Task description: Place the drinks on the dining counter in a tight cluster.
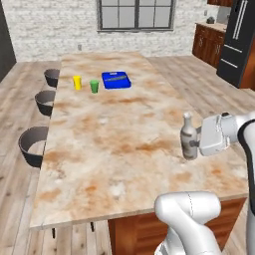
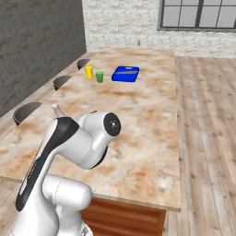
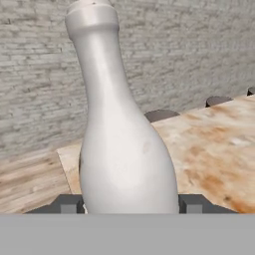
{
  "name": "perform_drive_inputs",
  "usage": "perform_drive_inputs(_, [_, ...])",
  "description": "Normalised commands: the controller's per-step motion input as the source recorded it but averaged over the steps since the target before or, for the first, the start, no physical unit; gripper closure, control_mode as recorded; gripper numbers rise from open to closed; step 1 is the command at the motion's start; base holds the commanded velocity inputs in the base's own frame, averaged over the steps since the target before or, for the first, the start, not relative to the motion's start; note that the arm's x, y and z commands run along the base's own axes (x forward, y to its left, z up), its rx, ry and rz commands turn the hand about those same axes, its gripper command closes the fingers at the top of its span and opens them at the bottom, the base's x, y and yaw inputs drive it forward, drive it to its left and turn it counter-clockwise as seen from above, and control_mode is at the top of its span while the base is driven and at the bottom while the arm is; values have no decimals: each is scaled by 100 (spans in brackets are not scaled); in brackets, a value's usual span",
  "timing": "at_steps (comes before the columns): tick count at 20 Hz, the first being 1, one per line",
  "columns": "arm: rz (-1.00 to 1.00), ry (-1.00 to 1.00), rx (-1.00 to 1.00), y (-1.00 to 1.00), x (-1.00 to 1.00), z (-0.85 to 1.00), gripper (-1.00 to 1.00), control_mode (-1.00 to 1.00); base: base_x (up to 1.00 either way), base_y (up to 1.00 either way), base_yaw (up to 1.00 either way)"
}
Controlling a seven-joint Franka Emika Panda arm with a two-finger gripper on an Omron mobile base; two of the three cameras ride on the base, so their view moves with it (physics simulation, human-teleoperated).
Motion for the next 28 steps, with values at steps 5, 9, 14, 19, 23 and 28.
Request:
perform_drive_inputs(5, [0, 0, 0, 0, 0, 0, 100, 100, 27, 92, -18])
perform_drive_inputs(9, [0, 0, 0, 0, 0, 0, 100, 100, 30, 100, -29])
perform_drive_inputs(14, [-4, 0, -1, 33, 20, 0, 100, -100, 5, 26, -7])
perform_drive_inputs(19, [1, 0, 0, 42, 88, -2, 100, -100, 0, 0, 0])
perform_drive_inputs(23, [15, 0, 0, 16, 100, -20, 100, -100, 0, 0, 0])
perform_drive_inputs(28, [14, 0, -2, 11, 74, -19, 100, -100, 0, 0, 0])
